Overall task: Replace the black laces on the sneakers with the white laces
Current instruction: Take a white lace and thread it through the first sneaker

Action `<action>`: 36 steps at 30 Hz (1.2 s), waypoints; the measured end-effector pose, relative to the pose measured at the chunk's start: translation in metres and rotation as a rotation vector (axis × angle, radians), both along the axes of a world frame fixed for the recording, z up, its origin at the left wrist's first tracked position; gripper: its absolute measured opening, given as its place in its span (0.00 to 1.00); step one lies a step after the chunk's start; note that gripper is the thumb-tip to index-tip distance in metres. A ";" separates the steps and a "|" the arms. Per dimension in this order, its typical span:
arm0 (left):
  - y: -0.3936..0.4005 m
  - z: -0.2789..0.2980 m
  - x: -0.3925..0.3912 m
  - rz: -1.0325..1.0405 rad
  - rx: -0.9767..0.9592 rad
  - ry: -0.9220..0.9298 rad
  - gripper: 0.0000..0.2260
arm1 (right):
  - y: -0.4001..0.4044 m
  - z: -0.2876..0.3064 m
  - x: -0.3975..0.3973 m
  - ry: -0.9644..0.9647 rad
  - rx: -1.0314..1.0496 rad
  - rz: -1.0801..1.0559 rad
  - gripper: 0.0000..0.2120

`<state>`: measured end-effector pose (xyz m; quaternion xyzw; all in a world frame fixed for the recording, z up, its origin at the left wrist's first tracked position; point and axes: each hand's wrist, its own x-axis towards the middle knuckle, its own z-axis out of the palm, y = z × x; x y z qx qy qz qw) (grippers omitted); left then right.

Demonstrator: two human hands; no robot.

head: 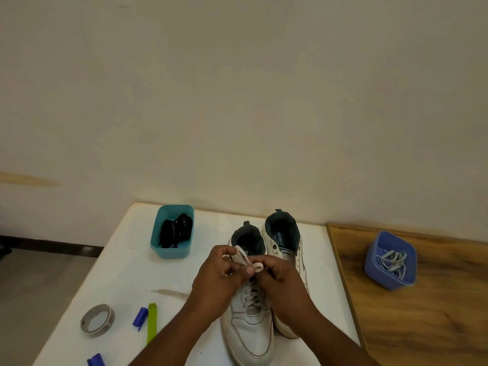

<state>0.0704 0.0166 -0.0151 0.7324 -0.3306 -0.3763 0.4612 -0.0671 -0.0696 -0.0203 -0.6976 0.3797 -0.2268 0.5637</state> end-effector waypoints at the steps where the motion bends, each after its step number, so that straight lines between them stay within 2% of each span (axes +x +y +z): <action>1: -0.001 -0.002 -0.001 0.024 0.011 -0.009 0.21 | 0.000 -0.001 -0.001 0.013 -0.050 0.021 0.14; 4: -0.002 -0.007 -0.002 0.080 0.006 -0.035 0.25 | 0.000 0.002 -0.005 0.019 -0.188 0.108 0.19; 7: -0.002 -0.010 -0.003 0.047 -0.035 -0.122 0.20 | 0.000 0.004 -0.006 0.050 -0.277 0.133 0.21; 9: -0.002 -0.013 -0.007 0.079 -0.042 -0.171 0.18 | 0.001 0.003 -0.005 0.065 -0.324 0.083 0.16; 11: -0.003 -0.012 -0.012 0.143 -0.035 -0.222 0.12 | 0.005 0.005 -0.003 0.056 -0.323 0.003 0.09; 12: -0.003 -0.012 -0.013 0.177 -0.042 -0.228 0.09 | 0.007 0.006 -0.002 0.058 -0.326 -0.038 0.09; 14: -0.003 -0.008 -0.015 0.221 -0.072 -0.176 0.08 | 0.007 0.005 -0.003 0.106 -0.393 -0.072 0.09; 16: -0.003 -0.007 -0.015 0.229 -0.072 -0.123 0.10 | 0.006 0.001 -0.004 0.159 -0.496 -0.024 0.05; 19: -0.004 -0.011 -0.011 0.207 -0.047 -0.170 0.16 | 0.006 -0.002 -0.003 0.240 -0.543 0.014 0.12; 21: -0.004 -0.015 -0.009 0.183 -0.057 -0.221 0.14 | 0.004 0.000 0.001 0.297 -0.539 0.058 0.18; 24: -0.004 -0.019 -0.006 0.158 -0.095 -0.250 0.11 | -0.001 -0.002 0.006 0.375 -0.532 0.144 0.19; 27: -0.004 -0.021 -0.006 0.142 -0.089 -0.614 0.02 | -0.005 -0.018 0.003 0.376 -0.743 0.044 0.16; 28: -0.003 -0.022 -0.006 0.120 -0.116 -0.711 0.04 | -0.005 -0.024 0.000 0.369 -0.819 0.021 0.13; 30: -0.002 -0.021 -0.005 0.088 -0.122 -0.789 0.06 | -0.007 -0.028 -0.005 0.348 -0.934 0.013 0.12; 32: -0.004 -0.021 -0.006 0.066 -0.042 -0.821 0.07 | -0.007 -0.024 -0.008 0.328 -0.961 -0.003 0.14; 34: -0.007 -0.019 -0.009 0.056 0.044 -0.857 0.04 | -0.004 -0.021 -0.008 0.315 -0.900 -0.051 0.19; 35: -0.008 -0.017 -0.010 0.046 0.091 -0.799 0.05 | -0.002 -0.016 -0.007 0.312 -0.839 -0.077 0.24; 36: -0.009 -0.015 -0.011 0.043 0.148 -0.697 0.11 | -0.001 -0.015 -0.007 0.319 -0.782 -0.092 0.26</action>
